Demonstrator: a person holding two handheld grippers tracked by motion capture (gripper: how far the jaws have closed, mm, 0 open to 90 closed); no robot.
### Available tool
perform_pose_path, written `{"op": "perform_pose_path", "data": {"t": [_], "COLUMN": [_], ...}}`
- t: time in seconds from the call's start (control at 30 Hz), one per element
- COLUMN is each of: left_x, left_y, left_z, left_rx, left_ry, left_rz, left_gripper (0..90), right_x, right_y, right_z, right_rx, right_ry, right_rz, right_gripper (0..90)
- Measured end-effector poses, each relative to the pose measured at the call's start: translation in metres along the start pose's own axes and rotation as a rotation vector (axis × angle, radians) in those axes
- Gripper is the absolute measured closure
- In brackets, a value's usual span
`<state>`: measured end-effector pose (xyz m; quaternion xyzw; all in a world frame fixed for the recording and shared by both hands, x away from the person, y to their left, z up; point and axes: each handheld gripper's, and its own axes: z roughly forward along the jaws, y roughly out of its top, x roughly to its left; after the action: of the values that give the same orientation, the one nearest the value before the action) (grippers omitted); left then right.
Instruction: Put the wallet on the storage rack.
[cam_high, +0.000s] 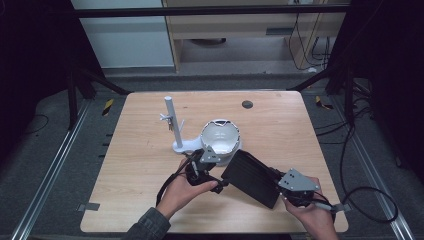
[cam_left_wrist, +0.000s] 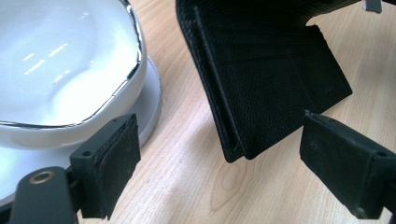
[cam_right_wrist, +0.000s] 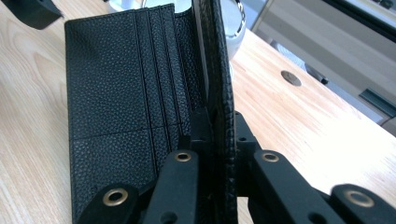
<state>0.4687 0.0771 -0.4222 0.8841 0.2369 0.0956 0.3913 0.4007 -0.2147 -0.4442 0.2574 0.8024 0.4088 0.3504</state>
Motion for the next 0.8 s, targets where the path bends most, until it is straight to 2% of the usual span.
{"op": "perform_pose_path", "data": {"t": [0.07,0.27,0.5,0.63,0.8], "left_x": [0.001,0.0,0.0,-0.001,0.003], "left_y": [0.001,0.007,0.014,0.015,0.015], "left_z": [-0.002,-0.006,-0.007,-0.005,0.0], "left_rx": [-0.004,-0.014,-0.021,-0.004,0.001], "left_ry": [0.002,-0.003,-0.035,-0.035,-0.061], "left_rz": [-0.005,0.015,0.026,0.043,0.024], "left_gripper": [12.4,12.4,12.1,12.2,12.8], "right_x": [-0.001,0.0,0.002,0.003,0.003], "right_y": [0.0,0.003,0.004,0.005,0.006], "right_z": [-0.001,-0.003,-0.004,-0.004,-0.005], "right_rx": [-0.019,-0.061,-0.082,-0.09,-0.101], "right_ry": [0.005,0.021,0.034,0.036,0.039], "right_rz": [0.008,0.016,0.017,0.013,0.011], "right_gripper": [84.3,84.3,84.2,84.2,84.2]}}
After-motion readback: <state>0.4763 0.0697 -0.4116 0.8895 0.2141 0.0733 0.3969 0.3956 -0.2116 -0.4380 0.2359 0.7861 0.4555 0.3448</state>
